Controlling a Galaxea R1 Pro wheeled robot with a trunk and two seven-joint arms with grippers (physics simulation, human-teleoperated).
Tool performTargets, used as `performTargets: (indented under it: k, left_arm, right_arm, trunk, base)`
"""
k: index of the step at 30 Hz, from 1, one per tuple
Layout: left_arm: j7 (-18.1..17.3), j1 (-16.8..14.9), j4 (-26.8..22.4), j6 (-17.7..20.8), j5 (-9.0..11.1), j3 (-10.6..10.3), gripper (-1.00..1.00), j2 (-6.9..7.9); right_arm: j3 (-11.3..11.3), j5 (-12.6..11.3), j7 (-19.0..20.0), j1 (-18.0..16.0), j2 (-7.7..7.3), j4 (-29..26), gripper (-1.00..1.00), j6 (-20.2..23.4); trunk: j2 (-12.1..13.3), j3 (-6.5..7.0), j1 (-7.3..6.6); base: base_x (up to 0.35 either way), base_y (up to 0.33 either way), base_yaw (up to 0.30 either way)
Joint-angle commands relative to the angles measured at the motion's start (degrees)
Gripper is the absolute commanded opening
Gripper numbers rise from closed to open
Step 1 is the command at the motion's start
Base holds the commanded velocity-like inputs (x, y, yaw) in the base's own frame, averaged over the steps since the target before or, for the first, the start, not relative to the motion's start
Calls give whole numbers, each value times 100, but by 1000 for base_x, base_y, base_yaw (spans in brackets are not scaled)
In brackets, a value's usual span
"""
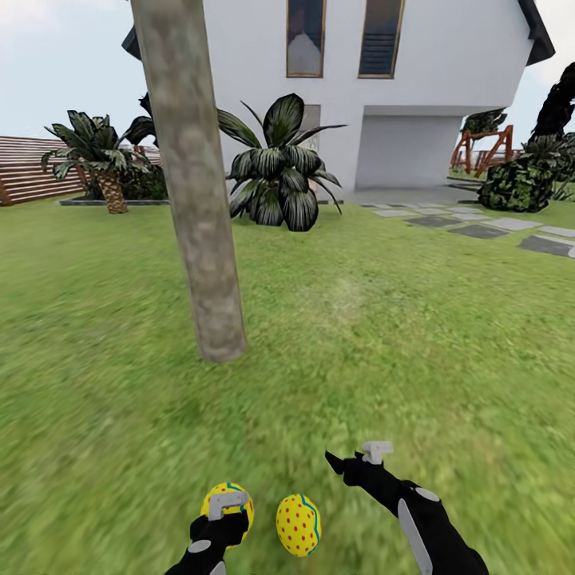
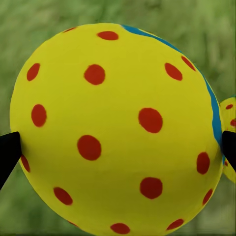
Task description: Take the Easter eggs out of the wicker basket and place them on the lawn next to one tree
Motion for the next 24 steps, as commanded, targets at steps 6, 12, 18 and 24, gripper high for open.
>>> performTargets:
  k: [6, 12, 18, 24]
  left_arm:
    - [46, -2, -11, 21, 19, -39, -100, 1]
    - [30, -4, -11, 21, 17, -49, -100, 6]
    - [20, -5, -11, 21, 17, -52, -100, 0]
    - [33, -6, -7, 21, 9, -54, -100, 7]
  right_arm:
    - [-25, -45, 31, -3, 7, -5, 100, 54]
    - [-25, -45, 31, -3, 7, -5, 100, 54]
    - [-25, -45, 31, -3, 7, -5, 100, 54]
    - [-25, -51, 31, -3, 7, -5, 100, 54]
  trunk:
    - [-8, -95, 9]
    - [-16, -228, 24]
    - [-23, -338, 37]
    - [-23, -338, 37]
  base:
    - [0, 0, 0]
    - [0, 0, 0]
    - [0, 0, 0]
    - [46, 0, 0]
